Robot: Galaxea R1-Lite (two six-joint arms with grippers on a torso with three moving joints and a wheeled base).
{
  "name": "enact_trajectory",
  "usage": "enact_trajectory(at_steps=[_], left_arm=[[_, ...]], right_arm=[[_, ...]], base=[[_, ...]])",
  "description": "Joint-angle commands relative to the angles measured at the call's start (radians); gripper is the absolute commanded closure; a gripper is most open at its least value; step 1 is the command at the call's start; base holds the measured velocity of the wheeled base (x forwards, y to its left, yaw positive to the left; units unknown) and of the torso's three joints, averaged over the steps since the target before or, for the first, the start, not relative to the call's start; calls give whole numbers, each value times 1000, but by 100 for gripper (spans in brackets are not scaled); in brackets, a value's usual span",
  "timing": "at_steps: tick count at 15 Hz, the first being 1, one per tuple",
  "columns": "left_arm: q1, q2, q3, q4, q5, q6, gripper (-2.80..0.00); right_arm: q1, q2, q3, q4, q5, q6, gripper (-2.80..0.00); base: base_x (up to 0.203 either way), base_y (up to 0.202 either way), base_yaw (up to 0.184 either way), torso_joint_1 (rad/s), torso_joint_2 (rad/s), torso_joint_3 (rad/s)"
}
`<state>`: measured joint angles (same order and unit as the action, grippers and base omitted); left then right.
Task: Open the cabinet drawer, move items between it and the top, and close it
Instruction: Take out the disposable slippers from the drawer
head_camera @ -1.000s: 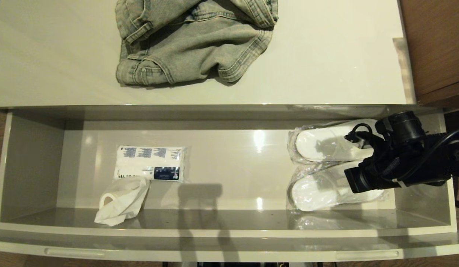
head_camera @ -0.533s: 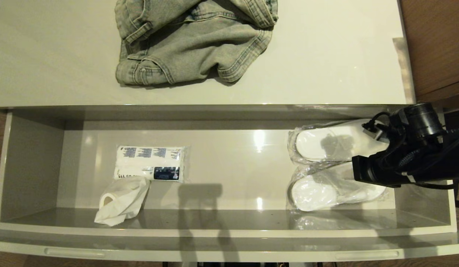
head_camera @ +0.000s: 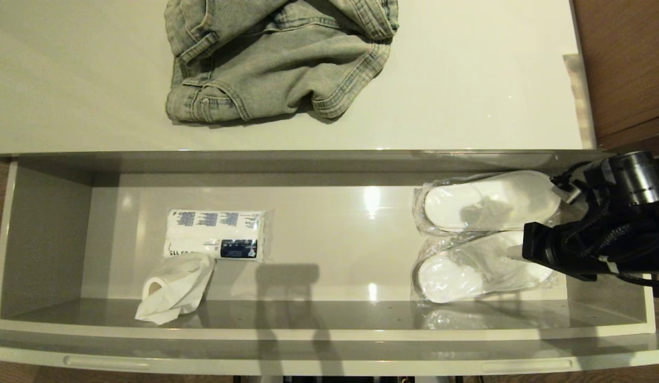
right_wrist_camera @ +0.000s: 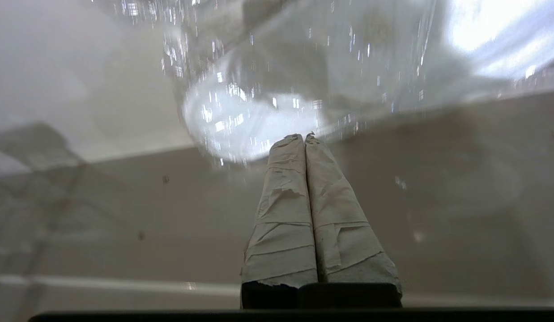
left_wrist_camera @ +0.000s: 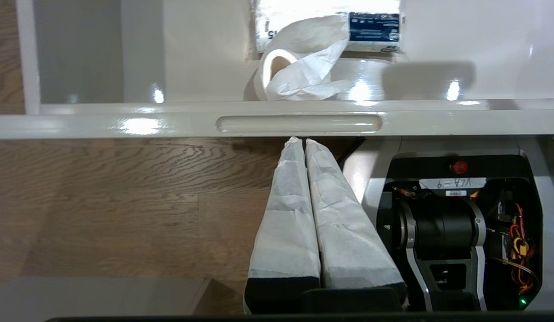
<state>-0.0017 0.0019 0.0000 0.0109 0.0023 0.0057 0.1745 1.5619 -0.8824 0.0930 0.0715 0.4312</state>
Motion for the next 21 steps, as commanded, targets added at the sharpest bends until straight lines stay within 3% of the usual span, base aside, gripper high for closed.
enact_trajectory(at_steps=[1, 2, 11, 18, 21], left_arm=[[0, 0, 0, 0, 1, 0, 0], [0, 0, 2, 0, 1, 0, 0], [0, 0, 0, 0, 1, 0, 0], [0, 0, 1, 0, 1, 0, 0], [0, 0, 2, 0, 1, 0, 0]], right_arm=[[2, -56, 37, -1, 2, -7, 0], [2, -58, 40, 0, -4, -29, 0], [0, -65, 56, 10, -10, 70, 0], [2, -121, 93, 8, 5, 82, 0], [-37, -49, 91, -21, 65, -156, 0]], base=[[0, 0, 0, 0, 0, 0], [0, 0, 0, 0, 0, 0], [0, 0, 0, 0, 0, 0], [0, 0, 0, 0, 0, 0], [0, 0, 0, 0, 0, 0]])
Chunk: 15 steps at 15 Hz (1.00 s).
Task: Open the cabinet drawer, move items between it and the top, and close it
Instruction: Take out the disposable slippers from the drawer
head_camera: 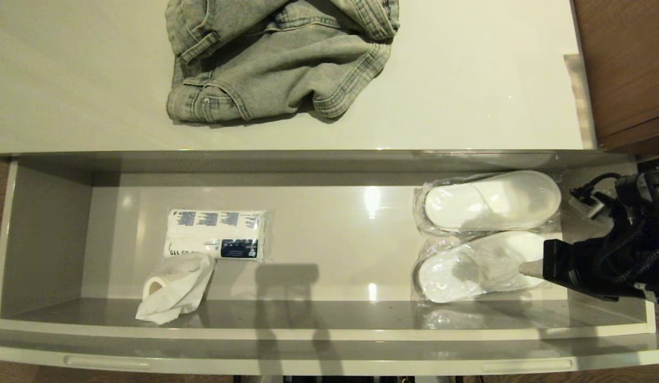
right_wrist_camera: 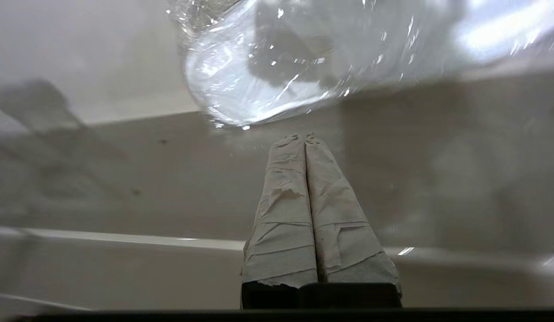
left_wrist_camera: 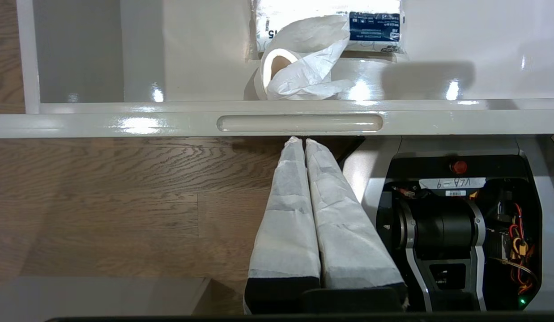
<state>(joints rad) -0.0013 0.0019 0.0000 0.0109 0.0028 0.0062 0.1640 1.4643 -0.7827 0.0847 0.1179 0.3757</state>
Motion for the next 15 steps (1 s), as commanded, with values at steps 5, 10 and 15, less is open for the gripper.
enact_trajectory(at_steps=[5, 10, 15], left_arm=[[1, 3, -2, 1, -1, 5, 0], [1, 32, -2, 1, 0, -5, 0], [1, -2, 0, 0, 0, -5, 0]], right_arm=[[-80, 102, -188, 141, 120, -199, 0], [-77, 151, -660, 772, 217, -219, 0], [-3, 223, -862, 1043, 223, -213, 0]], base=[[0, 0, 0, 0, 0, 0], [0, 0, 0, 0, 0, 0], [0, 0, 0, 0, 0, 0]])
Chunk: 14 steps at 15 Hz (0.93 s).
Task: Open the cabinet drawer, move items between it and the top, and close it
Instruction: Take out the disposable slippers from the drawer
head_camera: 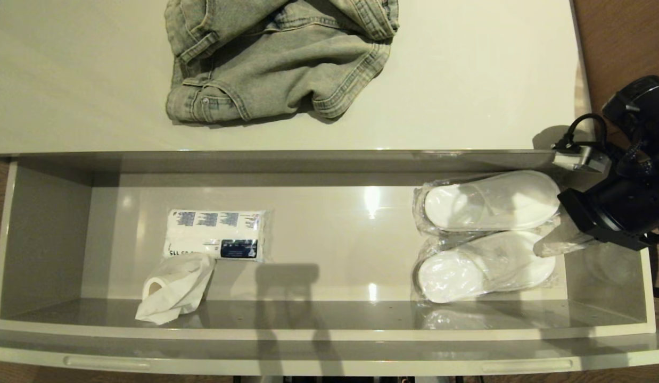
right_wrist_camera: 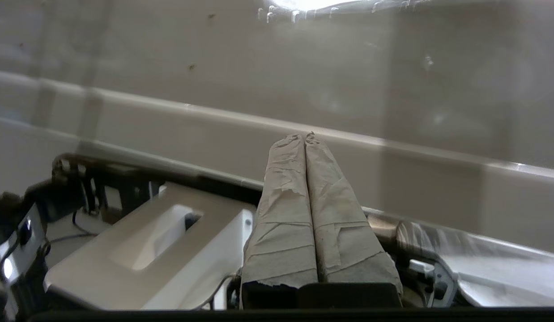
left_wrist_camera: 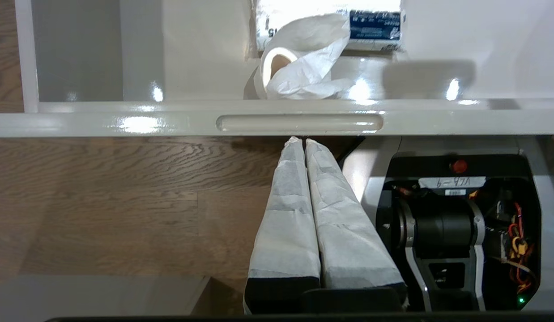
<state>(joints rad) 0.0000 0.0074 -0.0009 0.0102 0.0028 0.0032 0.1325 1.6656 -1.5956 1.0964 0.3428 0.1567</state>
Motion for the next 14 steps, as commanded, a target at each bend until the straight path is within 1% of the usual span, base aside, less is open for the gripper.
enact_trajectory(at_steps=[1, 4, 6, 9, 10, 11, 14], left_arm=[[0, -7, 1, 1, 0, -2, 0], [0, -7, 1, 1, 0, -2, 0], [0, -7, 1, 1, 0, -2, 0], [0, -7, 1, 0, 0, -2, 0], [0, -7, 1, -1, 0, -2, 0], [0, -7, 1, -1, 0, -2, 0], [0, -7, 1, -1, 0, -2, 0]], right_arm=[[40, 15, -65, 43, -9, 14, 0], [47, -42, -136, 178, -23, 48, 0], [47, -83, -170, 235, -27, 79, 0], [46, -165, -203, 313, -32, 87, 0], [46, -196, -203, 333, -57, 102, 0], [47, -192, -200, 337, -119, 135, 0], [47, -190, -199, 338, -125, 141, 0]], base=[[0, 0, 0, 0, 0, 0], [0, 0, 0, 0, 0, 0], [0, 0, 0, 0, 0, 0], [0, 0, 0, 0, 0, 0], [0, 0, 0, 0, 0, 0], [0, 0, 0, 0, 0, 0], [0, 0, 0, 0, 0, 0]])
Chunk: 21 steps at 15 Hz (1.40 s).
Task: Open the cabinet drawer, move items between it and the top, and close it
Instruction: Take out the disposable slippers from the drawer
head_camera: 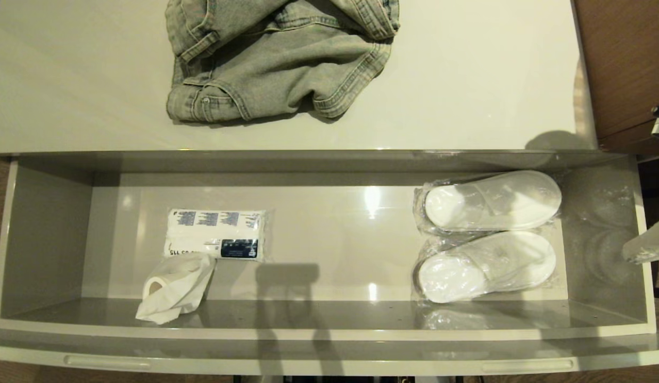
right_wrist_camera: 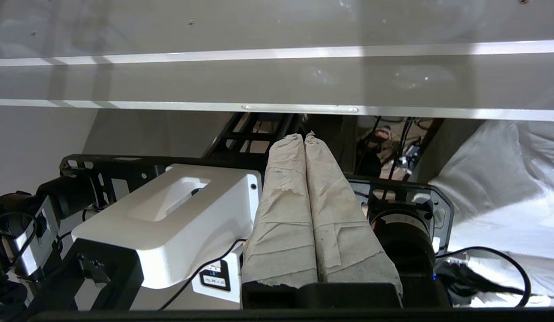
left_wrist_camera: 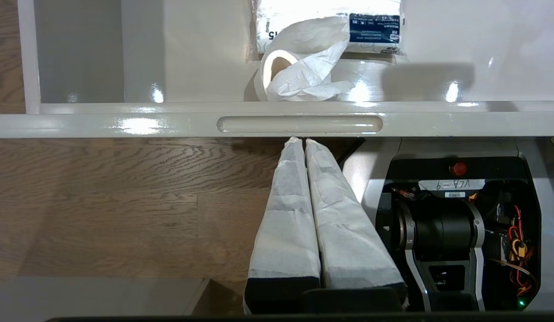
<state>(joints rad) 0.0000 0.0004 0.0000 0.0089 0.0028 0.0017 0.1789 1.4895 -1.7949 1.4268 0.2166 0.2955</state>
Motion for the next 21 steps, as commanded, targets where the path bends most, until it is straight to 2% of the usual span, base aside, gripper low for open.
enact_trajectory(at_steps=[1, 4, 7, 8, 10, 12, 14, 17, 20, 21], left_arm=[[0, 0, 0, 0, 0, 0, 0], [0, 0, 0, 2, 0, 0, 0], [0, 0, 0, 2, 0, 0, 0], [0, 0, 0, 2, 0, 0, 0], [0, 0, 0, 2, 0, 0, 0], [0, 0, 0, 0, 0, 0, 0], [0, 0, 0, 2, 0, 0, 0], [0, 0, 0, 1, 0, 0, 0], [0, 0, 0, 0, 0, 0, 0], [0, 0, 0, 2, 0, 0, 0]], right_arm=[[1, -10, -3, -2, -9, 12, 0], [9, 169, -52, -90, -209, 173, 0], [56, 230, -58, -131, -436, 243, 0], [84, 202, -45, -177, -518, 248, 0], [114, 161, 0, -324, -579, 212, 0], [173, 98, 33, -388, -682, 168, 0], [202, 32, 97, -390, -709, 161, 0], [208, -86, 268, -401, -722, 146, 0], [209, -125, 345, -454, -725, 136, 0], [209, -143, 417, -490, -724, 137, 0]], base=[[0, 0, 0, 0, 0, 0], [0, 0, 0, 0, 0, 0], [0, 0, 0, 0, 0, 0], [0, 0, 0, 0, 0, 0], [0, 0, 0, 0, 0, 0], [0, 0, 0, 0, 0, 0], [0, 0, 0, 0, 0, 0], [0, 0, 0, 0, 0, 0], [0, 0, 0, 0, 0, 0], [0, 0, 0, 0, 0, 0]])
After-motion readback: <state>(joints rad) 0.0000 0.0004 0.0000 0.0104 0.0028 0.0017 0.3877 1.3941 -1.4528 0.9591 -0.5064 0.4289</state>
